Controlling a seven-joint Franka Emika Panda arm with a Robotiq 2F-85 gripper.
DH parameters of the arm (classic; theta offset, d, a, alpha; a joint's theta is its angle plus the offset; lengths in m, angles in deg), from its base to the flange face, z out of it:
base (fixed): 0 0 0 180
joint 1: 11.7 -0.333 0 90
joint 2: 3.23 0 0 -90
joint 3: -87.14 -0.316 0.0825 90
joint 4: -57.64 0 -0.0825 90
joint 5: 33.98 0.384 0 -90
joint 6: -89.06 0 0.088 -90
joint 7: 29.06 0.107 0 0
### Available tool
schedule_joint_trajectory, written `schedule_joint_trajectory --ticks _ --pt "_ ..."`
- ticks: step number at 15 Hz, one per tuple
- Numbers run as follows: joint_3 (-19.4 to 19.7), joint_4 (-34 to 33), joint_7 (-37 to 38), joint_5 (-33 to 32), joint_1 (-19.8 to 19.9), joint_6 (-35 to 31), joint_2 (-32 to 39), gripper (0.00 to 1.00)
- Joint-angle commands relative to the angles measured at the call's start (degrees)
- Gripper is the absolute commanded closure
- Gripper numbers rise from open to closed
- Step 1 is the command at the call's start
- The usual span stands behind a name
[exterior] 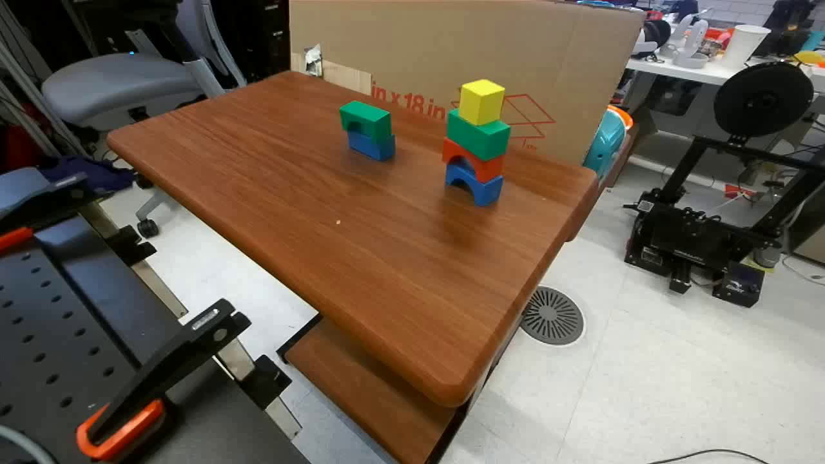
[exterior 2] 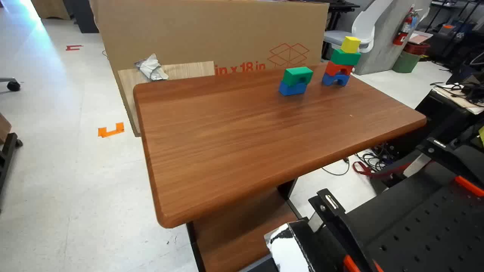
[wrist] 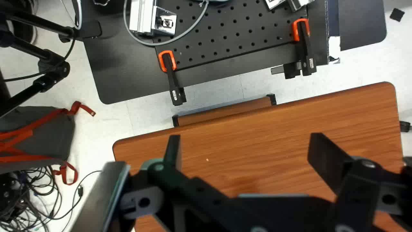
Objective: Put the yellow cube on the table
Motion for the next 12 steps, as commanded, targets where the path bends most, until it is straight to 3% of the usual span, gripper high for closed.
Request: schedule_joint_trajectory --ticks 1,12 --pt "0.2 -0.1 0.0 -0.1 -0.2 0.1 0.0 0.00" --pt "0.4 -1.3 0.6 0.2 0.0 0.3 1.7 0.00"
